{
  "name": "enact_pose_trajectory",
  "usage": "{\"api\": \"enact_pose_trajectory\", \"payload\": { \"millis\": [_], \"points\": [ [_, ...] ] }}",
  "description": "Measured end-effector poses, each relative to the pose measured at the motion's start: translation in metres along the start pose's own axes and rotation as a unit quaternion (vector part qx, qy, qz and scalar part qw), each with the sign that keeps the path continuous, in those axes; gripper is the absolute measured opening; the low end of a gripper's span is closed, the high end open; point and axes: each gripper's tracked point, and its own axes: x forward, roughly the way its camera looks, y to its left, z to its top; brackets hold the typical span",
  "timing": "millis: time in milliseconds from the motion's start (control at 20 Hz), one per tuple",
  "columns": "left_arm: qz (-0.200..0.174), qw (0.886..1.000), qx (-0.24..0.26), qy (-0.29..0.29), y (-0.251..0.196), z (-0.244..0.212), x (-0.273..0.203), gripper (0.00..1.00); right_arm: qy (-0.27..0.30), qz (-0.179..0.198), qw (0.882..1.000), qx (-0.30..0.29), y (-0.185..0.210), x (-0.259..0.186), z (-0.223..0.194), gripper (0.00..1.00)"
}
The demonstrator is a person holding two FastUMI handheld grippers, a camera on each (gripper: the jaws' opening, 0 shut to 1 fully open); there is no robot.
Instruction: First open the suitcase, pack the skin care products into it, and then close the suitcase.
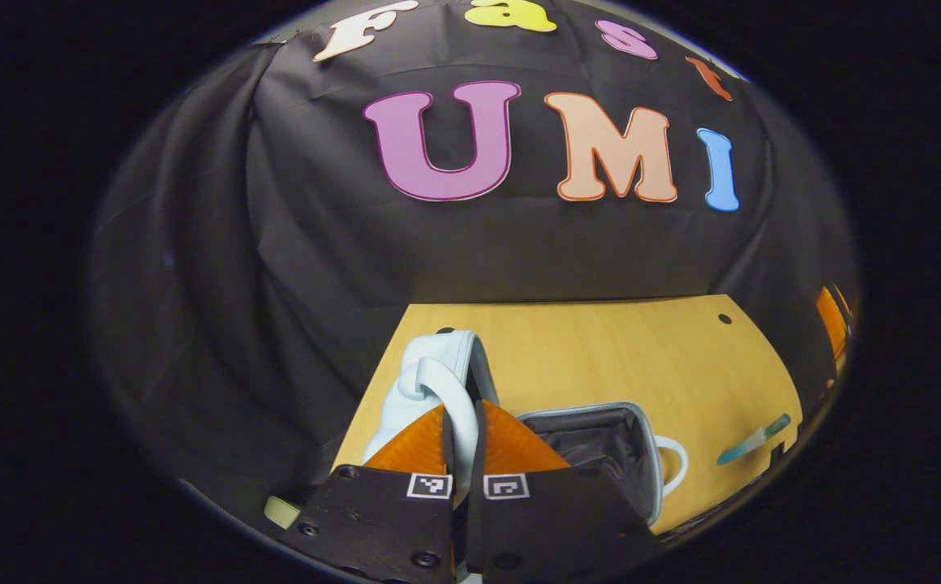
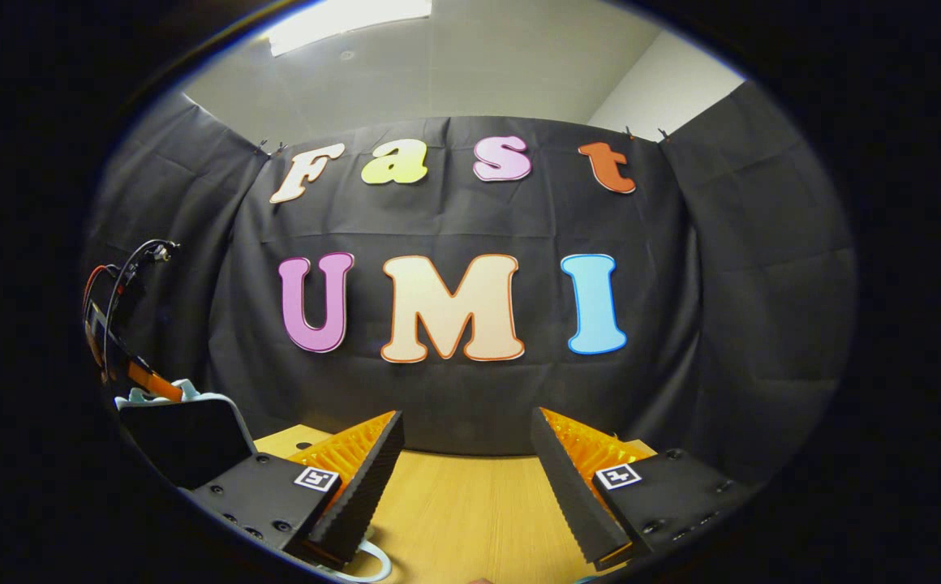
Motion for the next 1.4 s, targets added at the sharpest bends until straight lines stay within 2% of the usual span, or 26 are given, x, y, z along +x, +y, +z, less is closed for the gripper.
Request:
{"api": "enact_pose_trajectory", "payload": {
  "millis": [100, 350, 700, 850, 900, 1100, 1350, 1400],
  "points": [
    [0.004, 1.0, -0.014, -0.007, 0.017, 0.0, 0.006, 0.0, 0.001, 0.007, 1.0, -0.007, 0.013, 0.002, 0.0, 1.0],
    [0.045, 0.999, -0.024, -0.006, 0.062, -0.012, 0.022, 0.0, -0.006, 0.019, 0.999, -0.027, 0.032, 0.008, 0.006, 1.0],
    [0.082, 0.995, -0.058, 0.005, 0.117, -0.037, 0.047, 0.0, 0.001, 0.015, 0.999, -0.035, 0.037, 0.016, 0.0, 0.98],
    [0.117, 0.991, -0.059, 0.005, 0.154, -0.052, 0.06, 0.0, 0.004, 0.015, 0.999, -0.036, 0.041, 0.016, 0.0, 1.0],
    [0.118, 0.991, -0.067, 0.012, 0.163, -0.06, 0.062, 0.0, 0.005, 0.016, 0.999, -0.038, 0.042, 0.017, -0.002, 1.0],
    [0.123, 0.986, -0.104, 0.044, 0.18, -0.099, 0.088, 0.0, 0.011, 0.018, 0.999, -0.043, 0.045, 0.018, -0.005, 0.99],
    [0.152, 0.974, -0.152, 0.073, 0.185, -0.138, 0.112, 0.01, 0.016, 0.019, 0.998, -0.053, 0.043, 0.019, -0.006, 1.0],
    [0.167, 0.971, -0.16, 0.069, 0.187, -0.139, 0.109, 0.08, 0.018, 0.018, 0.998, -0.054, 0.041, 0.019, -0.007, 1.0]
  ]
}}
